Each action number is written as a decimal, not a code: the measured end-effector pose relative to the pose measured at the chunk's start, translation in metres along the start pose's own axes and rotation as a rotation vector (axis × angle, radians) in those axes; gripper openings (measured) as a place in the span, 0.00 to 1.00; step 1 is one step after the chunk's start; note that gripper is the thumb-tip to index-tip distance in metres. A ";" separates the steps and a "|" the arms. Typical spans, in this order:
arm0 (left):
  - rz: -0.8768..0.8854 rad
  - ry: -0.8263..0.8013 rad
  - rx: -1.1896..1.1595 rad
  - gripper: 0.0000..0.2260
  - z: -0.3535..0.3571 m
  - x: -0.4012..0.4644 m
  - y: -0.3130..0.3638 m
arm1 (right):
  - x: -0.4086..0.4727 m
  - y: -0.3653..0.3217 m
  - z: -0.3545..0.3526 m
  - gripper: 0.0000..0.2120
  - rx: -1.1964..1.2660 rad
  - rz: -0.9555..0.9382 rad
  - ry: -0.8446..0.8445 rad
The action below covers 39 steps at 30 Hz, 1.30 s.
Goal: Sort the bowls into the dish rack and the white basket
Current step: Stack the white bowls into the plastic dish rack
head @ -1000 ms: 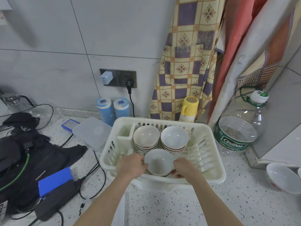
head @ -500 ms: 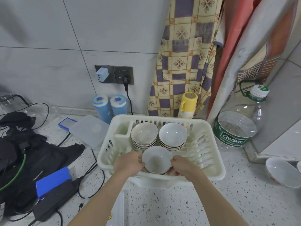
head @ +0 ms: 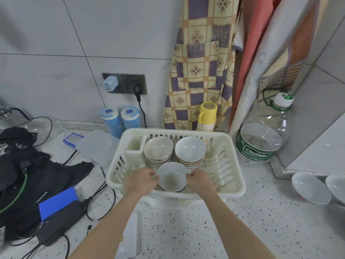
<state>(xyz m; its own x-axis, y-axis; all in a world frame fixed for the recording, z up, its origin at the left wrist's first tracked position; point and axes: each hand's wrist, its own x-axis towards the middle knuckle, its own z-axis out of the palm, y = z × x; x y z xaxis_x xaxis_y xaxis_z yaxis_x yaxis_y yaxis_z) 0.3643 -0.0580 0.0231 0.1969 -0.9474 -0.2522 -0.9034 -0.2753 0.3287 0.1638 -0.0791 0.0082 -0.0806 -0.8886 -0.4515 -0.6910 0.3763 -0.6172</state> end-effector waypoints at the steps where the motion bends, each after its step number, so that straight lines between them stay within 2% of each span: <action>1: -0.018 0.042 -0.040 0.12 0.001 -0.002 0.000 | -0.006 -0.001 0.000 0.14 -0.037 -0.024 0.089; 2: -0.029 0.075 -0.092 0.13 0.002 -0.003 0.000 | -0.012 -0.001 -0.001 0.17 -0.048 -0.059 0.172; 4: -0.040 0.127 -0.186 0.12 0.000 -0.005 0.000 | -0.024 -0.001 -0.003 0.17 0.017 -0.172 0.286; 5: -0.048 0.150 -0.223 0.11 -0.001 -0.005 0.001 | -0.029 -0.001 -0.005 0.16 0.090 -0.236 0.289; 7: -0.073 0.196 -0.325 0.10 -0.005 -0.007 0.003 | -0.039 0.002 -0.015 0.11 0.343 -0.342 0.188; 10: -0.096 0.297 -0.642 0.09 -0.011 -0.016 0.009 | -0.055 0.025 -0.038 0.10 0.623 -0.420 0.129; 12: -0.087 0.418 -0.945 0.07 -0.013 -0.029 0.025 | -0.069 0.053 -0.055 0.10 0.699 -0.402 0.171; 15: -0.103 0.559 -1.353 0.10 0.000 -0.058 0.067 | -0.090 0.108 -0.084 0.10 0.819 -0.293 0.267; 18: -0.096 0.457 -1.543 0.13 0.037 -0.097 0.124 | -0.111 0.164 -0.110 0.09 0.870 -0.166 0.353; 20: -0.103 0.310 -1.536 0.13 0.073 -0.122 0.166 | -0.123 0.199 -0.123 0.09 0.930 -0.072 0.376; 23: -0.051 0.024 -1.383 0.10 0.126 -0.158 0.223 | -0.136 0.248 -0.138 0.07 1.074 0.141 0.427; 26: 0.018 -0.183 -1.276 0.09 0.165 -0.184 0.261 | -0.148 0.298 -0.147 0.08 1.237 0.405 0.606; 30: 0.043 -0.296 -1.211 0.09 0.194 -0.198 0.294 | -0.166 0.356 -0.163 0.16 1.284 0.614 0.881; 35: 0.030 -0.363 -1.126 0.08 0.221 -0.206 0.327 | -0.180 0.396 -0.177 0.19 1.236 0.739 0.876; 39: 0.005 -0.406 -1.104 0.08 0.238 -0.207 0.343 | -0.183 0.407 -0.186 0.22 1.217 0.706 0.921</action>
<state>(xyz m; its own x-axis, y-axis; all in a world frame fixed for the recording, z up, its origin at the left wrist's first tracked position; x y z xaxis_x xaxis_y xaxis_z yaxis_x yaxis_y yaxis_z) -0.0771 0.0827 -0.0289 -0.1217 -0.8821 -0.4550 -0.0444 -0.4531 0.8903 -0.2366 0.1880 -0.0405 -0.7789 -0.1502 -0.6089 0.5447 0.3194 -0.7755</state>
